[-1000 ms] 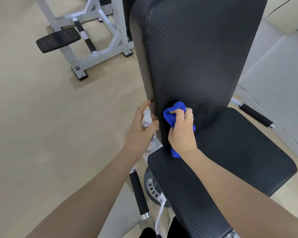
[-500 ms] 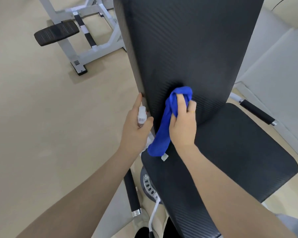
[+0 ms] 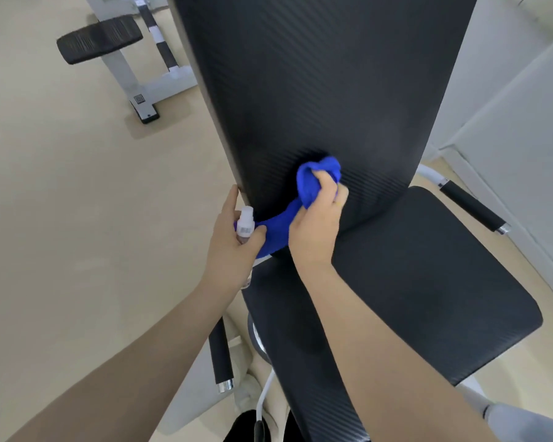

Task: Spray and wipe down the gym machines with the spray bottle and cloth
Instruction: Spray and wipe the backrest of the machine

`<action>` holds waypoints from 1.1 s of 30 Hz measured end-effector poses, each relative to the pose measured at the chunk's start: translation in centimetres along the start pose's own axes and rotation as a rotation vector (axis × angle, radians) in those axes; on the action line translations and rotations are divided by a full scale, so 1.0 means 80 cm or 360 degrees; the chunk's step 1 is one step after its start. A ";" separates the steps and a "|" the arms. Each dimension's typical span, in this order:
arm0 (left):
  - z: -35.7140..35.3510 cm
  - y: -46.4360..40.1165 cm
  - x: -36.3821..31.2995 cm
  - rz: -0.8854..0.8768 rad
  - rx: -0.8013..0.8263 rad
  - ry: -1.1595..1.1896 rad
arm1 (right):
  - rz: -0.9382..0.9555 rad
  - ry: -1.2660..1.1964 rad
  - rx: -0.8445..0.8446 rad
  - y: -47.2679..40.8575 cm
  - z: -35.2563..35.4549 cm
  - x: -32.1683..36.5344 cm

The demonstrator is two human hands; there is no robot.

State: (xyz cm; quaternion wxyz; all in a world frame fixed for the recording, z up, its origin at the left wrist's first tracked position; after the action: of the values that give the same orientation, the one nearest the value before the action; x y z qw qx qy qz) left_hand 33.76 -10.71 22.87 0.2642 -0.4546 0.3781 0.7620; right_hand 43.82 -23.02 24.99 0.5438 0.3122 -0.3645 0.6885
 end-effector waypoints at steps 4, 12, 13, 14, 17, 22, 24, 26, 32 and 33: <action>-0.015 0.001 0.020 0.0084 -0.0033 -0.0063 | -0.0634 0.0172 0.0240 0.040 -0.016 -0.118; -0.023 0.005 0.036 0.0120 -0.0084 0.0004 | 0.0097 -0.0179 -0.0188 -0.050 0.067 -0.005; -0.024 0.004 0.034 0.0120 -0.0097 0.0015 | 0.0176 -0.0195 -0.0223 -0.065 0.070 0.012; -0.025 0.003 0.033 0.0112 -0.0110 0.0027 | 0.0193 -0.0189 -0.0233 -0.074 0.069 0.018; -0.028 0.003 0.026 0.0031 -0.0134 -0.0001 | -0.0014 0.0037 -0.0110 -0.064 0.048 -0.029; -0.024 0.002 0.023 -0.0005 -0.0135 -0.0107 | -0.0232 0.0237 0.0153 -0.003 0.019 -0.107; -0.023 0.003 0.021 -0.0008 -0.0143 -0.0145 | -0.0274 0.0185 0.0155 -0.008 0.026 -0.094; -0.017 0.010 0.015 -0.0012 -0.0217 -0.0205 | -0.0141 0.0074 0.0096 -0.028 0.040 -0.053; -0.007 0.035 -0.023 -0.0177 -0.0400 -0.0255 | 0.0289 0.0056 -0.0125 -0.108 0.066 0.038; -0.014 0.040 -0.032 -0.0250 -0.0357 -0.0314 | 0.0162 0.0075 -0.0110 -0.103 0.065 0.014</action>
State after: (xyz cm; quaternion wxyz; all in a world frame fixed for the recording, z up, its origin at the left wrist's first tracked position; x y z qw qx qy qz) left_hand 33.04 -13.64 25.91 0.3062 -0.4324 0.2263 0.8174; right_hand 51.84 -25.65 30.05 0.5268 0.2581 -0.3905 0.7094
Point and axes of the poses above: each hand's wrist, its own y-axis away from the middle knuckle, its own z-axis out of the back of the hand, x = y × z, the point moved 9 cm from there along -y, towards the middle knuckle, and after that the axes turned 3 degrees about z, right-handed, at the moved point
